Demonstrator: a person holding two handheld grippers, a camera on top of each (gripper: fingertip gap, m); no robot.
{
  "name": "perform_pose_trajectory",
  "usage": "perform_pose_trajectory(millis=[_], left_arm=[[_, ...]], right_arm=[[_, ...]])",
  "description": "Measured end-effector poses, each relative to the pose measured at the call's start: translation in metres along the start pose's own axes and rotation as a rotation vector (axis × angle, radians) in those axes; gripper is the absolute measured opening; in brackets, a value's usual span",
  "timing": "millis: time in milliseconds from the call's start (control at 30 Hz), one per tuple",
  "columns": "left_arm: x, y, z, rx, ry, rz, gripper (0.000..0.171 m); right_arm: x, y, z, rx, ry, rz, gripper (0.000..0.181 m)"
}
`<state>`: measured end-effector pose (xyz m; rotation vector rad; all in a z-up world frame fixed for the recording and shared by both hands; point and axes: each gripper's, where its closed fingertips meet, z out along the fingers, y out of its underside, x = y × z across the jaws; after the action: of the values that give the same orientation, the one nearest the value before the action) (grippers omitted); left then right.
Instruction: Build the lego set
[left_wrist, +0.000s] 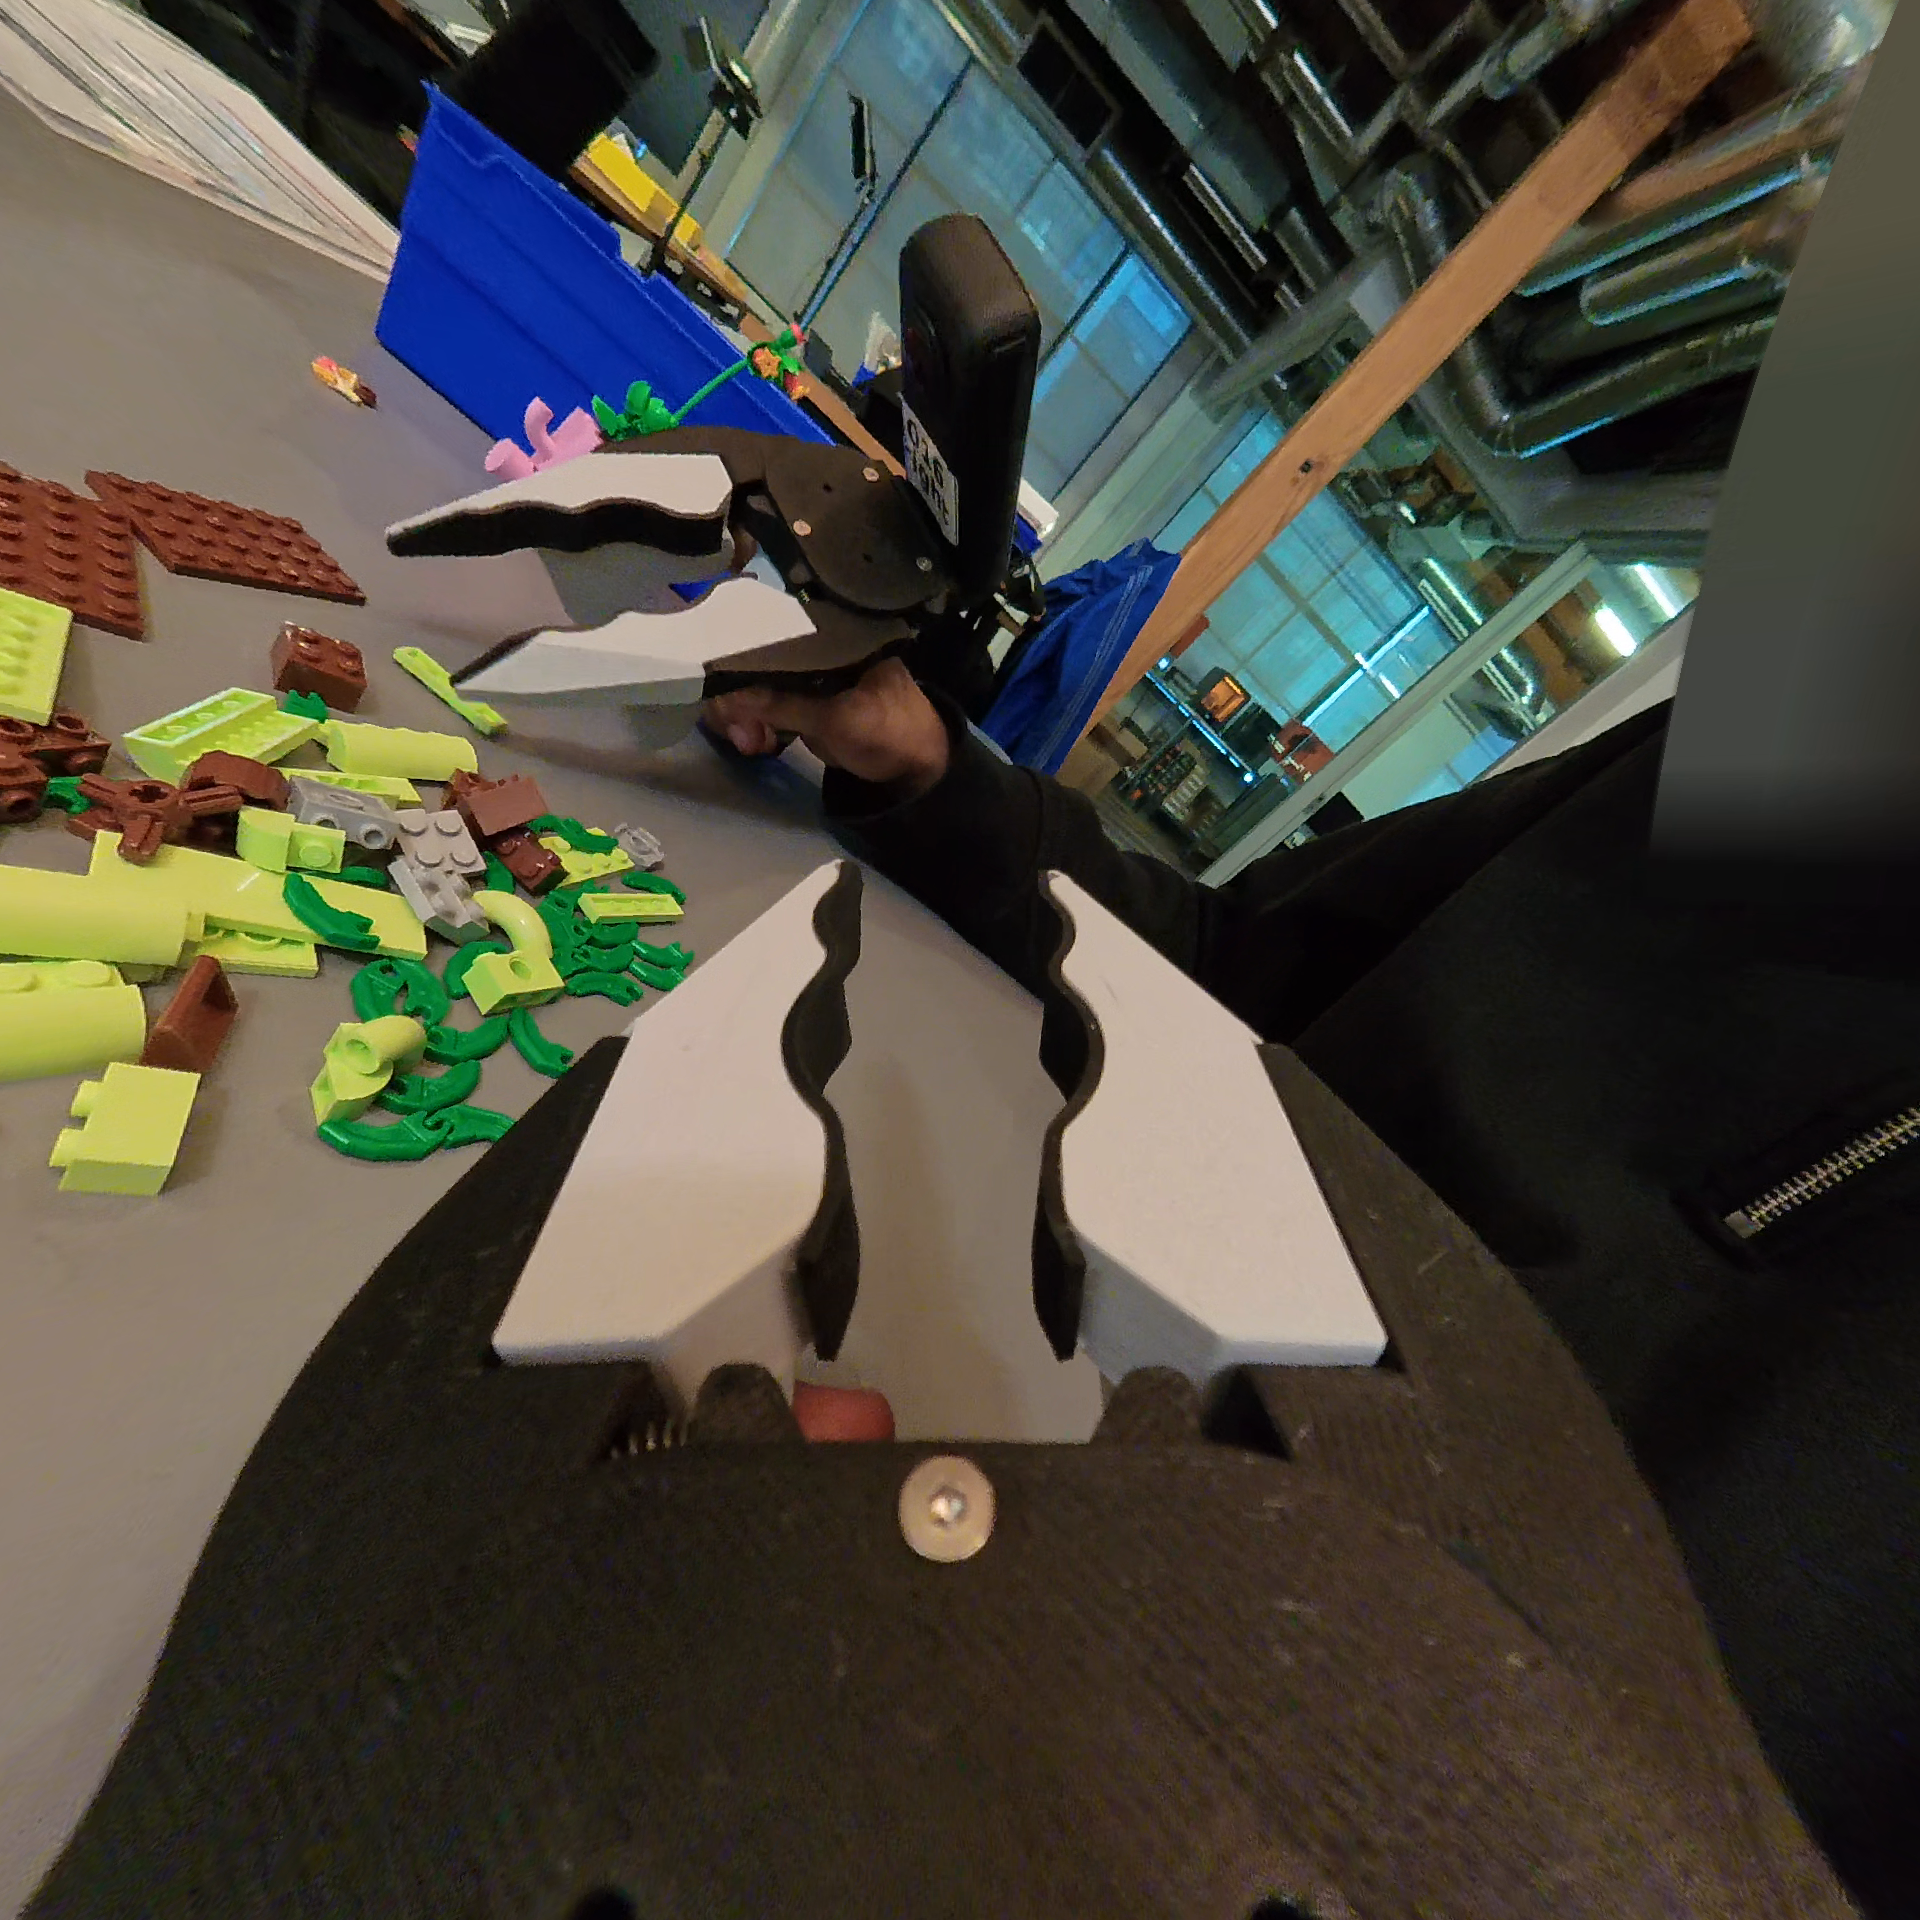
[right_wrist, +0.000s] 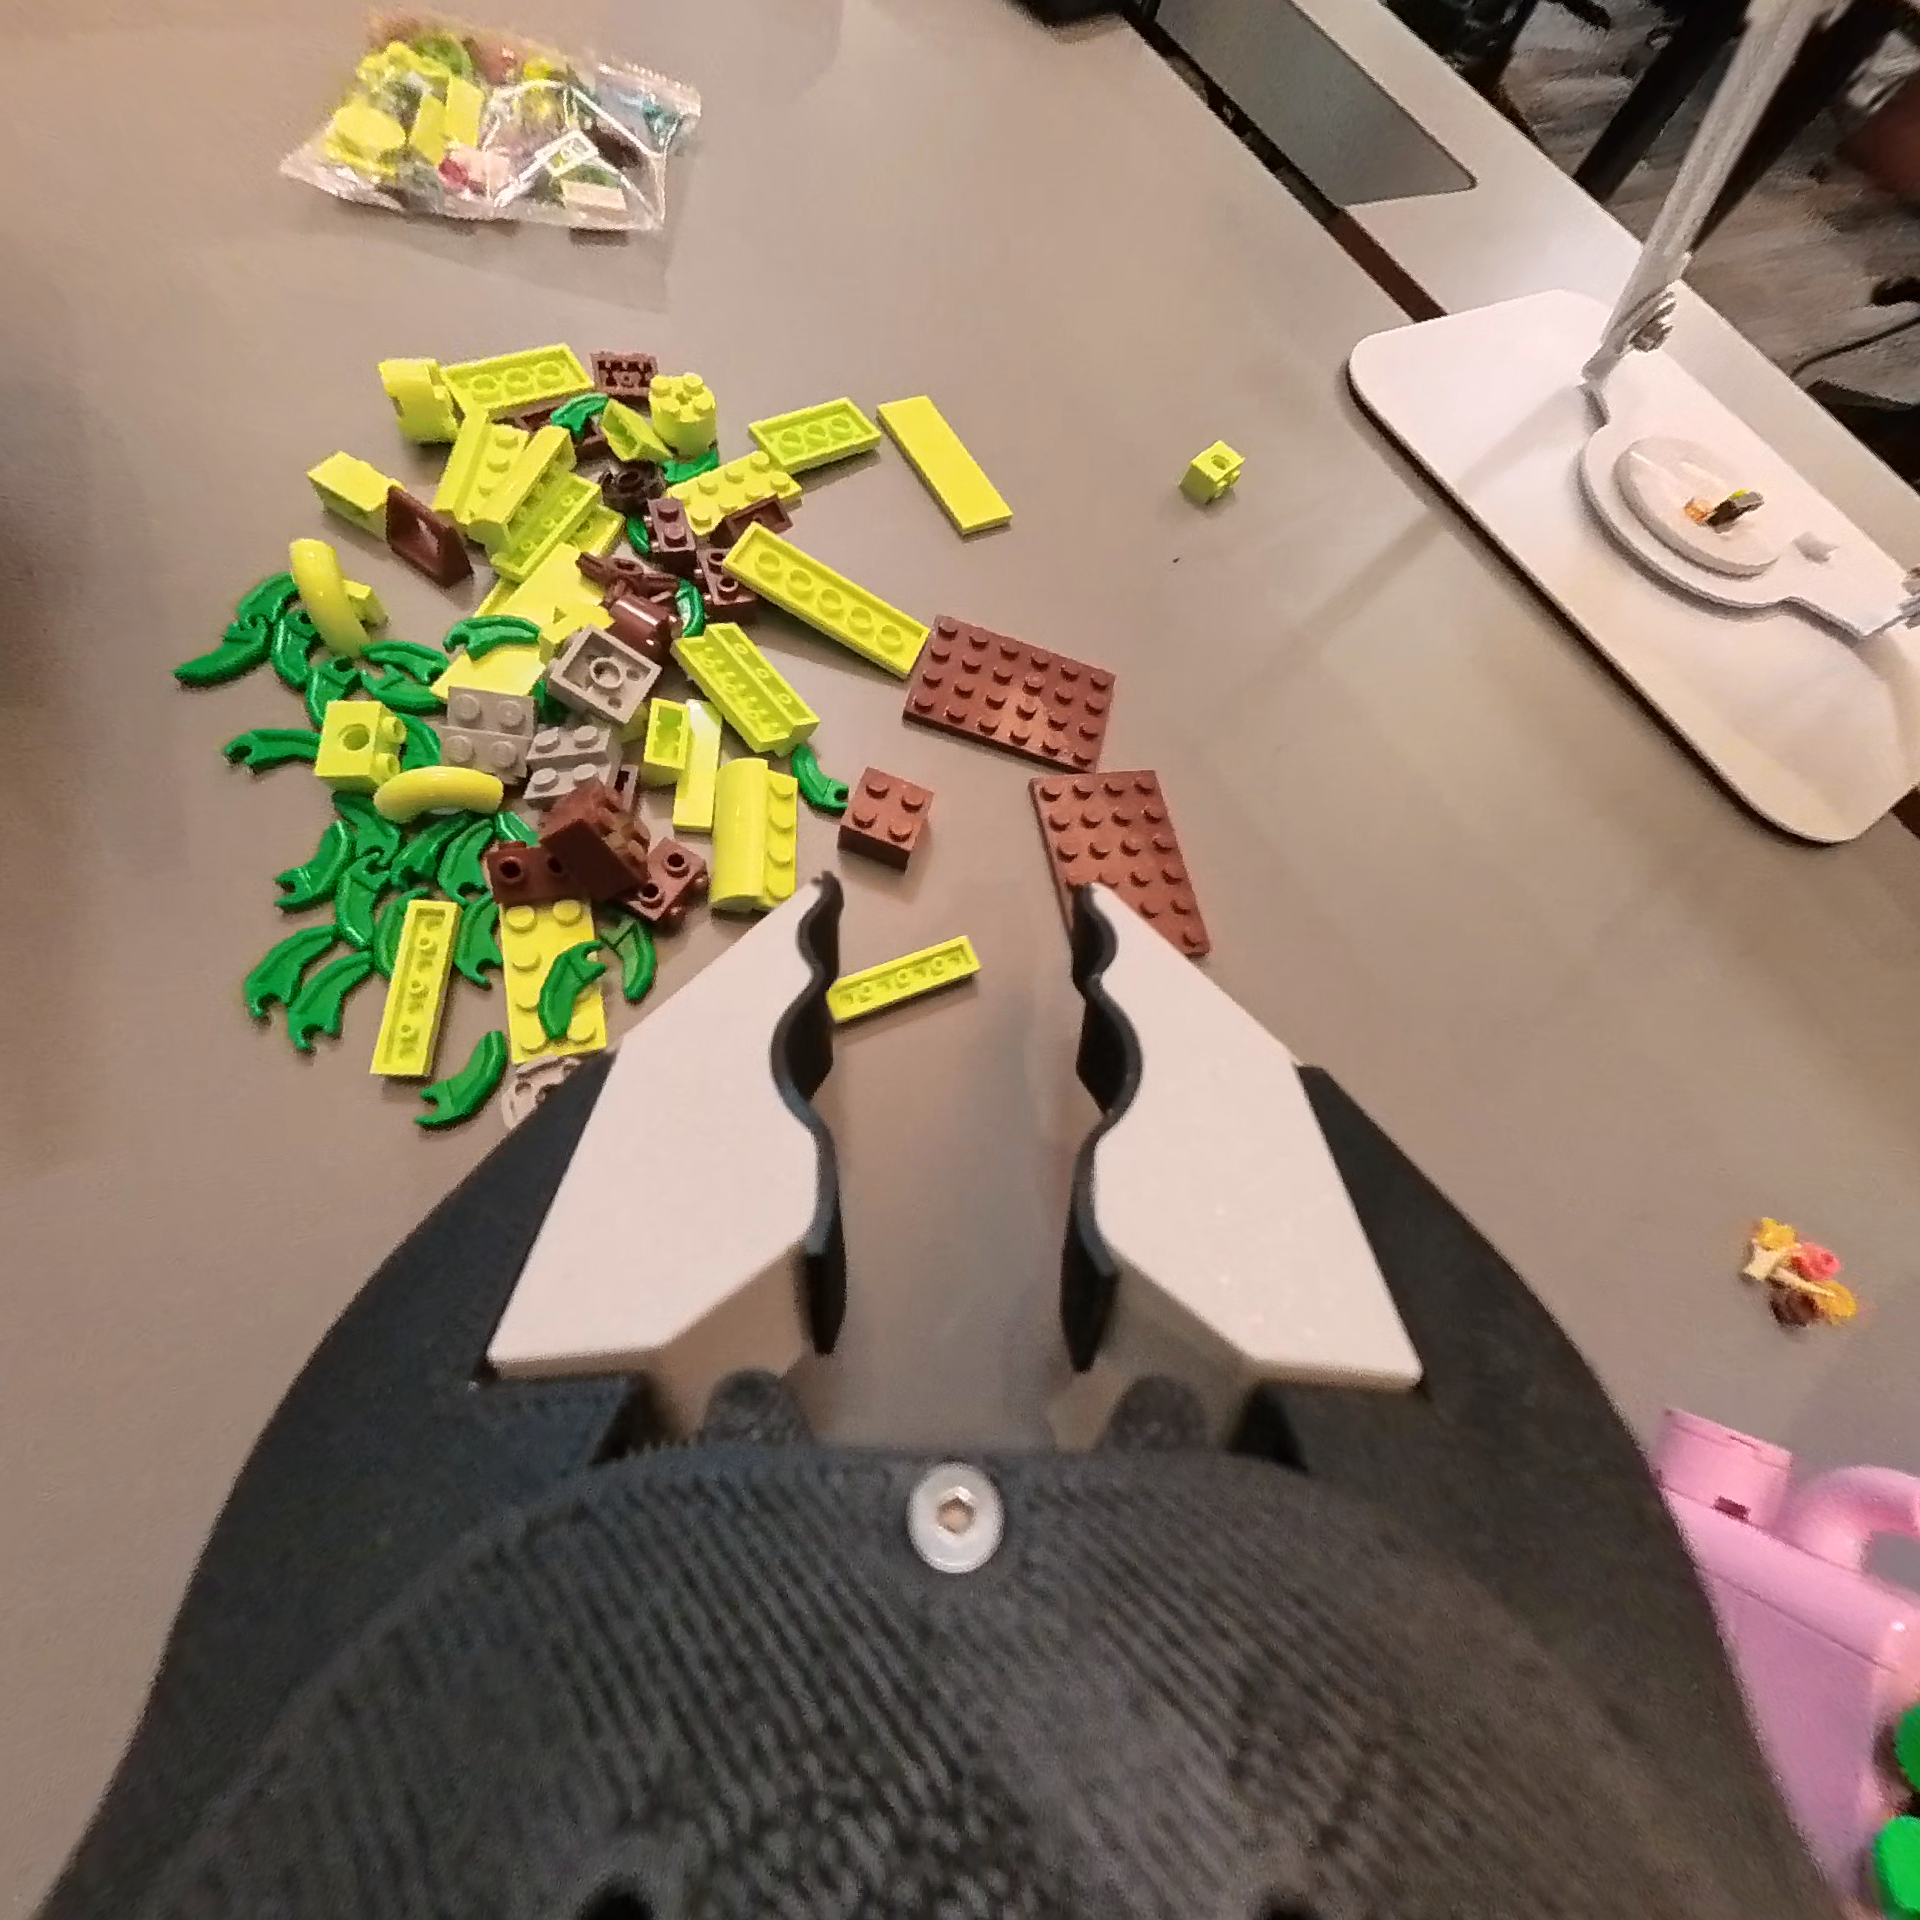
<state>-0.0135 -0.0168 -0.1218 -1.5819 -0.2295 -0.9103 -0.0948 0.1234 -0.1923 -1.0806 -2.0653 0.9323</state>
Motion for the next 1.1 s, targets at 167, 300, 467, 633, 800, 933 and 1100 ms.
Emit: perform_pose_trajectory(millis=[167, 300, 467, 633, 800, 933, 1100], left_arm=[[0.000, 0.001, 0.000, -0.004, 0.001, 0.004, 0.031], [0.000, 0.000, 0.000, -0.001, -0.001, 0.007, 0.031], [0.001, 0.002, 0.001, -0.010, -0.006, 0.021, 0.031], [0.001, 0.002, 0.002, -0.013, -0.008, 0.021, 0.031], [0.000, 0.002, 0.002, -0.010, -0.004, 0.012, 0.031], [0.000, 0.003, 0.003, -0.015, -0.007, 0.016, 0.031], [0.001, 0.002, 0.003, -0.013, -0.005, 0.015, 0.031]], right_arm=[[0.006, -0.003, -0.002, 0.025, 0.015, 0.039, 0.040], [0.006, -0.003, -0.002, 0.028, 0.014, 0.041, 0.037], [0.006, -0.002, -0.001, 0.017, 0.020, 0.041, 0.037], [-0.001, -0.008, 0.005, 0.016, -0.015, 0.141, 0.036], [-0.010, -0.015, 0.016, 0.002, -0.025, 0.297, 0.031], [-0.003, -0.007, 0.021, -0.048, 0.015, 0.337, 0.019], [0.003, -0.008, 0.017, -0.020, 0.036, 0.367, 0.014]])
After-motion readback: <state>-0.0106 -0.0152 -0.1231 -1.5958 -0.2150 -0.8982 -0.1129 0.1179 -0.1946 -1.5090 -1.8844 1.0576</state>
